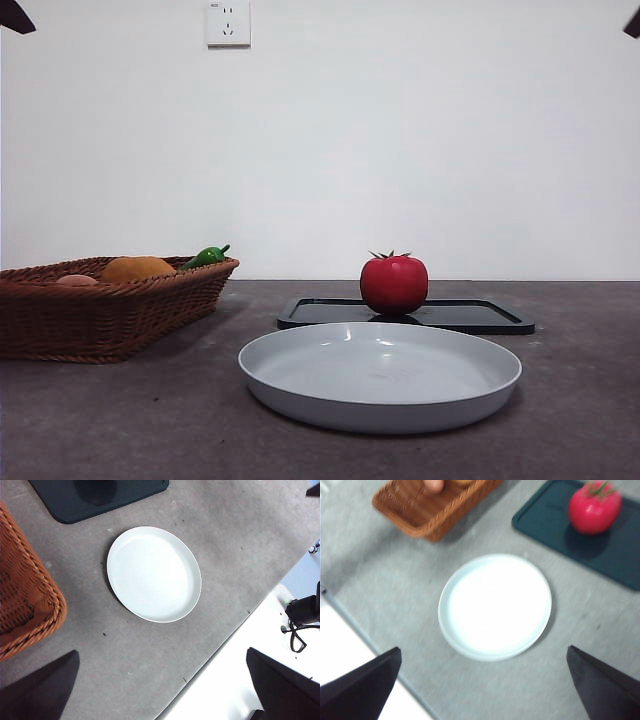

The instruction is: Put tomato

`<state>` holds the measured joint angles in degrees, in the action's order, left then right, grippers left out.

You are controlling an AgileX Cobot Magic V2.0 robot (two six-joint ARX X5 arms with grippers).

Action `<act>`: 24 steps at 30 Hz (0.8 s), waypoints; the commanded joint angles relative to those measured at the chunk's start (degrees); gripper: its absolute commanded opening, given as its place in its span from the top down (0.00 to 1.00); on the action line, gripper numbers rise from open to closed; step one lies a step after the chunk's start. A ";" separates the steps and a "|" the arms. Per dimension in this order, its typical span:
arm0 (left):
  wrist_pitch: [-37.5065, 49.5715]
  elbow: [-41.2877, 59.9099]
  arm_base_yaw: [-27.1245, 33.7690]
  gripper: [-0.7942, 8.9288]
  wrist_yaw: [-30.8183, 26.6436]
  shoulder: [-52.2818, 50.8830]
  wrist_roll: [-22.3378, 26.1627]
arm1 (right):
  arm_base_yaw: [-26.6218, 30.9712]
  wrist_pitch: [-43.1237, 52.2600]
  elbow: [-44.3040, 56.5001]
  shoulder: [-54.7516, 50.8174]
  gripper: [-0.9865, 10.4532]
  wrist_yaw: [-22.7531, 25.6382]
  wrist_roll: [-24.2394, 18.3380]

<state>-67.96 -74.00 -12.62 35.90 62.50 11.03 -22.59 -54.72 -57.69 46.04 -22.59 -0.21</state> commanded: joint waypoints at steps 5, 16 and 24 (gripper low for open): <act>0.22 -1.31 -0.15 0.38 0.17 0.31 0.26 | -0.92 -0.79 0.55 -0.11 0.44 -0.39 0.33; 0.22 -1.31 -0.15 0.46 0.17 0.31 0.26 | -0.92 -0.72 0.55 -0.09 0.56 -0.37 0.20; 0.24 -1.31 -0.15 0.91 0.17 0.31 0.26 | -0.92 -0.70 0.55 -0.09 0.91 -0.37 0.20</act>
<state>-67.96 -74.00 -12.62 35.92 62.50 11.03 -23.20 -55.90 -56.80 45.58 -22.72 -0.16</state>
